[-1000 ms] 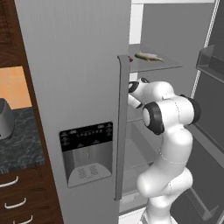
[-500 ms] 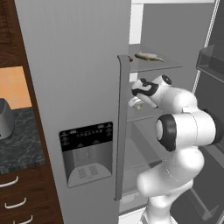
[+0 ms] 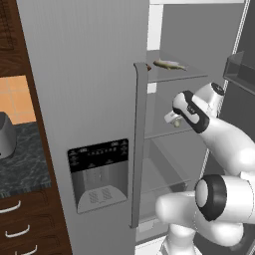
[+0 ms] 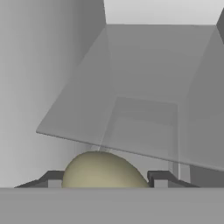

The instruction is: Place one mushroom and one fish in each tupperware on the nearby counter, to pack two identical lunches.

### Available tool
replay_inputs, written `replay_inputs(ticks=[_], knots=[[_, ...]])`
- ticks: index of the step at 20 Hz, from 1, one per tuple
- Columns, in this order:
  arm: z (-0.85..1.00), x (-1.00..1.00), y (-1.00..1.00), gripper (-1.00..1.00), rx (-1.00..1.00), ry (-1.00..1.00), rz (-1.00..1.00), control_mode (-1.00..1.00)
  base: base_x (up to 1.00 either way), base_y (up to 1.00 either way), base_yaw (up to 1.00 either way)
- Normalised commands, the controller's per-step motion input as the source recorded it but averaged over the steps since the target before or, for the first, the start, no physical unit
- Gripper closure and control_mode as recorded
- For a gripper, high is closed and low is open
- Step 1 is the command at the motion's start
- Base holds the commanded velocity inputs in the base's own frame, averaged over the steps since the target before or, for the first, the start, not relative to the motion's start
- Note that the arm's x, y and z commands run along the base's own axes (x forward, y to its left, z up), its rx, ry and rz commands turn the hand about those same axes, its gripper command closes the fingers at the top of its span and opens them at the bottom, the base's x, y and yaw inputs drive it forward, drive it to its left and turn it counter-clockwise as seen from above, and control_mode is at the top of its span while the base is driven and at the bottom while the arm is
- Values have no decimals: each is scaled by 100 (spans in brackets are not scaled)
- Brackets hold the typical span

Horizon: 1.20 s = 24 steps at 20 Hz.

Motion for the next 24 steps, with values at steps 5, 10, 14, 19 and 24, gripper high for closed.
replay_inputs(ticks=[5,10,14,19,24], knots=[[74,-90,13,100,-15,7,0,-100,0,0,0],[81,-94,14,100,-20,5,-1,-100,0,0,0],[26,-100,13,100,-13,-1,0,-100,0,0,0],[7,-95,16,100,-12,-3,-1,-100,0,0,0],[0,-59,4,100,0,-6,0,-100,0,0,0]])
